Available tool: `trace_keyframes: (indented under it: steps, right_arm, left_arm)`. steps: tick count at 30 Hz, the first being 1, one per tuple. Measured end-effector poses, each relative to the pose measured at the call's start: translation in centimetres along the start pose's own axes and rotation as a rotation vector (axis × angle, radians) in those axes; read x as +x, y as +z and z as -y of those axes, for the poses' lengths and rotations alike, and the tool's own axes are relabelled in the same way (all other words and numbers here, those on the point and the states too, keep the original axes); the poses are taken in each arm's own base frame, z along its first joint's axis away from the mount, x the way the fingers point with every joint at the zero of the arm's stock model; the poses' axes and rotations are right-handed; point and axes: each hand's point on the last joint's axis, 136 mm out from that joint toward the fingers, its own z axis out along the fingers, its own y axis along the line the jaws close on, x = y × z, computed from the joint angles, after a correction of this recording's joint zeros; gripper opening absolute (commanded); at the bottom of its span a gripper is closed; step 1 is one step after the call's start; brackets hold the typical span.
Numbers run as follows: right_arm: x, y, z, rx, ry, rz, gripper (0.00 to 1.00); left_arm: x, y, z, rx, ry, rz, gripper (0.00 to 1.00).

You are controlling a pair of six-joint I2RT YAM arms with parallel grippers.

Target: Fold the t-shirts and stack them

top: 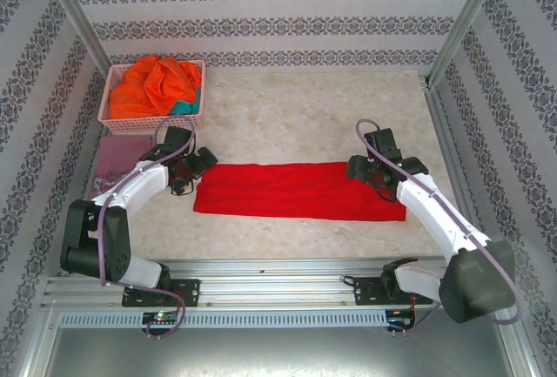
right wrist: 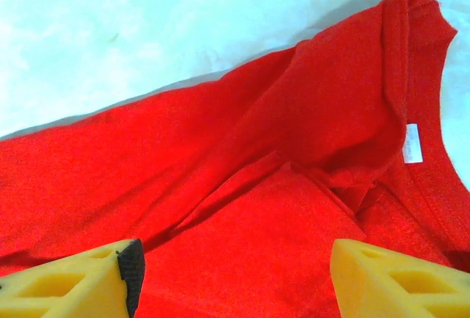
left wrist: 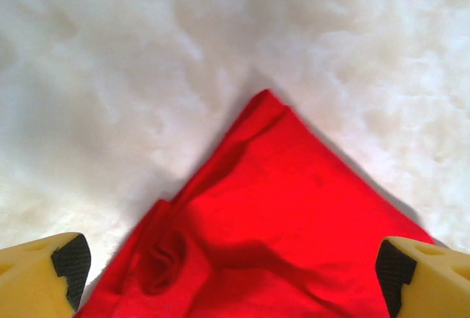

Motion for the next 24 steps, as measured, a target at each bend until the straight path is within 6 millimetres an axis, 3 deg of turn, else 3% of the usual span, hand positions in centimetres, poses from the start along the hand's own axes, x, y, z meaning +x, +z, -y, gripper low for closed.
trace_keyframes:
  steps: [4,8,12,13,17,20,24]
  right_arm:
    - [1.2,3.2,0.8,0.048,0.058,-0.1,0.57]
    - [2.7,5.9,1.0,0.086,0.093,-0.192,0.48]
    - [3.3,7.2,1.3,0.115,0.125,-0.234,0.23]
    - [3.3,7.3,1.3,0.118,0.129,-0.238,0.18]
    - [3.1,6.8,1.2,0.12,0.122,-0.22,0.15]
    - [2.9,5.5,0.8,0.118,0.1,-0.193,0.0]
    - [2.8,4.1,0.0,0.11,0.053,-0.155,0.0]
  left_arm:
    - [0.7,0.5,3.3,0.062,0.07,-0.013,1.0]
    - [2.5,2.6,5.9,0.092,0.123,-0.071,1.0]
    - [4.1,4.6,5.9,0.075,0.138,-0.129,1.0]
    - [4.3,4.9,5.7,0.067,0.137,-0.138,1.0]
    - [4.6,5.2,5.2,0.054,0.137,-0.145,1.0]
    - [4.9,5.4,4.5,0.036,0.136,-0.149,1.0]
    - [4.9,5.4,4.3,0.032,0.137,-0.143,1.0]
